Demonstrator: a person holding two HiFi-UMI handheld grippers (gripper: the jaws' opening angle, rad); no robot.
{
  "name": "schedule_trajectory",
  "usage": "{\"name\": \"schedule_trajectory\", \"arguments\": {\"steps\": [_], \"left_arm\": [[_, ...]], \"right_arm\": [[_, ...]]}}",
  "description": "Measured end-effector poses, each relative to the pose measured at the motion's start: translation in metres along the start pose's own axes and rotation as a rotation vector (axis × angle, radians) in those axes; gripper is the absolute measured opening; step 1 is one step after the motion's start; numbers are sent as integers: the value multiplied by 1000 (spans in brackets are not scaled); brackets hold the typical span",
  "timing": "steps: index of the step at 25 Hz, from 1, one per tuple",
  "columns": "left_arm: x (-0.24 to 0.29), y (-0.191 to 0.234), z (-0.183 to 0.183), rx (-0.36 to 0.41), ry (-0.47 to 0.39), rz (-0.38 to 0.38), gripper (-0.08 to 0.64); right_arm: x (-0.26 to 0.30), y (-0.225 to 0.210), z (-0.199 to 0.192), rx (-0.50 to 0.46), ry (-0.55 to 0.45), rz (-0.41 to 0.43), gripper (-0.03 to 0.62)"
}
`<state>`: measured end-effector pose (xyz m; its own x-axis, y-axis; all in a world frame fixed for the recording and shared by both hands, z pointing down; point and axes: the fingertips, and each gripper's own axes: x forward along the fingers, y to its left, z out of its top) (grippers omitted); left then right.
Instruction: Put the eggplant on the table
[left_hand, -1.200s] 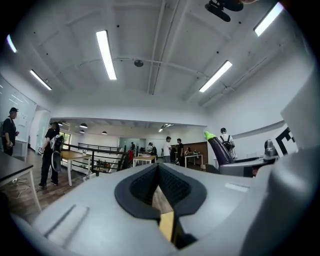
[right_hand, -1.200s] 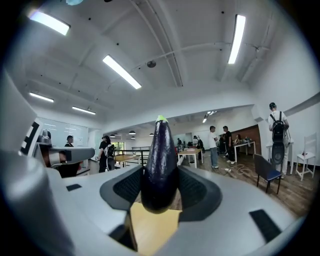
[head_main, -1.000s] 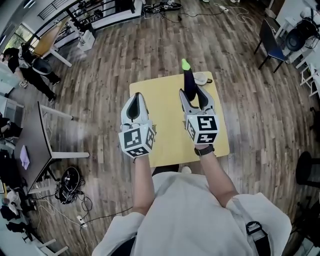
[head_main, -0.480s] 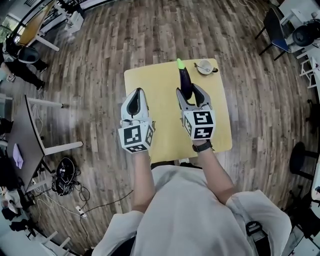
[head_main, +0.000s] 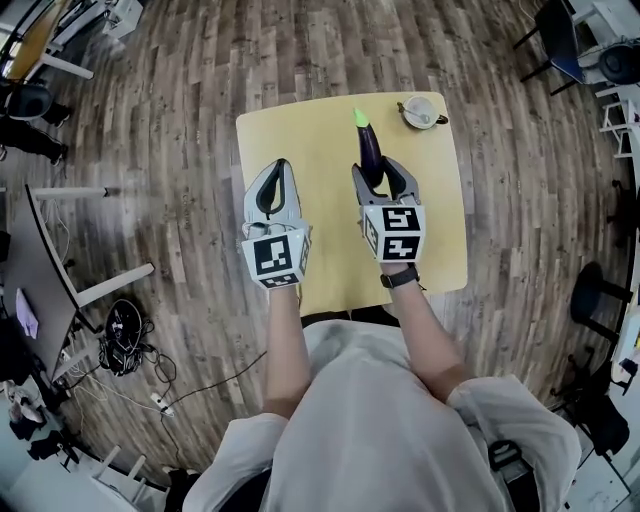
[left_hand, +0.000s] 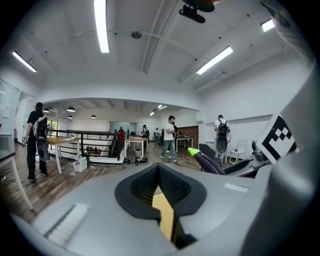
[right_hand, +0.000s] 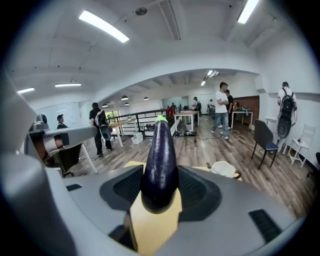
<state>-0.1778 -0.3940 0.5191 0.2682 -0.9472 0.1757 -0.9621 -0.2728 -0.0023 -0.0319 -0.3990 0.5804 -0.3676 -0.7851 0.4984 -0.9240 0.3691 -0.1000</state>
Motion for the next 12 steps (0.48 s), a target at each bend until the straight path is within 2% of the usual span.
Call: {"name": "schedule_trajectory", "arguments": {"steps": [6,12], "left_arm": [[22,2,-39,-13,41,-50,5],[42,5,-68,-58,49,-65,3]], "right_arm": [[33,-5,-26,23,72,-20,218],[62,-16,-60,29,152,-34,217]]}}
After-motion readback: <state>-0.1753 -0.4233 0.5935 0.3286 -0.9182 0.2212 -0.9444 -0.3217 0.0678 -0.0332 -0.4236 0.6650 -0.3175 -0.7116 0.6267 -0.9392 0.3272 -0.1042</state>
